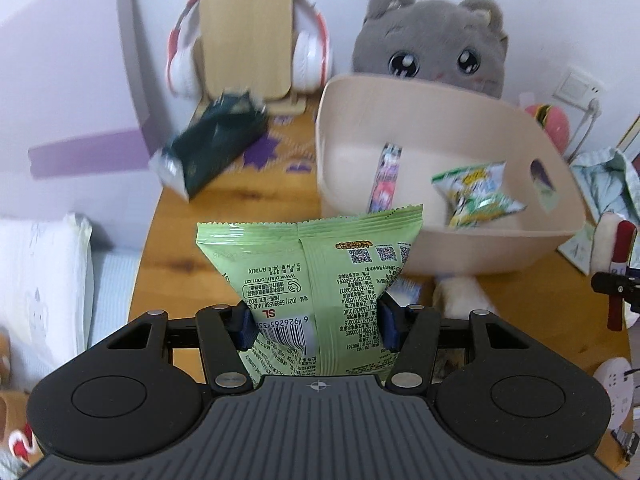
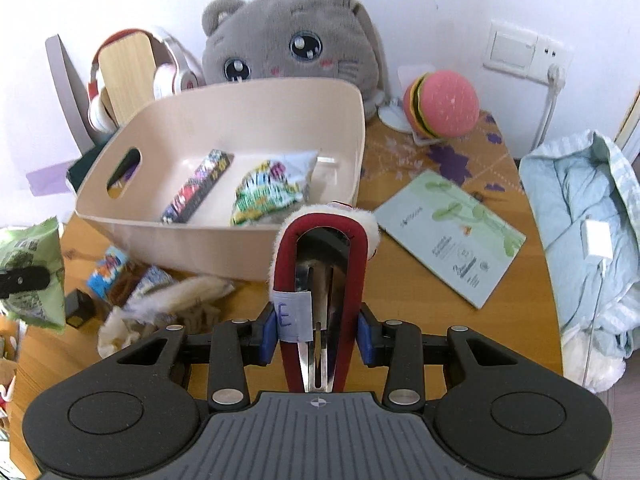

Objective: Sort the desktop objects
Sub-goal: 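Lift the green bag and red clip and carry them over the basket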

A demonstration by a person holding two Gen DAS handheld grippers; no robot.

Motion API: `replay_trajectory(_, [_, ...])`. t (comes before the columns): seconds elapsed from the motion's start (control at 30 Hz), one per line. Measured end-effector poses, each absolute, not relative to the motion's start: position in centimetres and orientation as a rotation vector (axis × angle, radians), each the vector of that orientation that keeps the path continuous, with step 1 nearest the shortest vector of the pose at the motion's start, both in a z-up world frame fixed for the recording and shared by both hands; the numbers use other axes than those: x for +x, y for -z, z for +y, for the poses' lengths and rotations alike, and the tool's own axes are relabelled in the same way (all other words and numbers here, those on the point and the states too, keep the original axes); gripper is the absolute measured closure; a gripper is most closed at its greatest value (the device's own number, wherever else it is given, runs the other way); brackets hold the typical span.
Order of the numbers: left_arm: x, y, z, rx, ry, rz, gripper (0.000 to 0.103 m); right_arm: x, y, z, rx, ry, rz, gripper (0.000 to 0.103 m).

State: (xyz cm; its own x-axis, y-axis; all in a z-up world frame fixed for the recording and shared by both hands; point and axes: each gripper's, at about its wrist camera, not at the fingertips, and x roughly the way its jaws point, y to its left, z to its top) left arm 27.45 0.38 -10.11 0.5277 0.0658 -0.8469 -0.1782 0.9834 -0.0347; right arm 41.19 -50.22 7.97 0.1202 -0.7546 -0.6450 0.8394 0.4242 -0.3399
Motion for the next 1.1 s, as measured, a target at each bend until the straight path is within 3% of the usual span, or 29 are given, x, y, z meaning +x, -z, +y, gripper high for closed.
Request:
replay_trajectory(0.67, [36.7,4.9,-0.9,-0.074,-0.009,0.865,0.046,45.6,-13.2,-51.0,0.018,1.213,0.724,0.066])
replay_trajectory(1.1, [41.3,8.7,-2.6,-0.021,0.015,0.893,0.046,50.6,-13.0,-53.8,0.015,1.222,0.718,0.066])
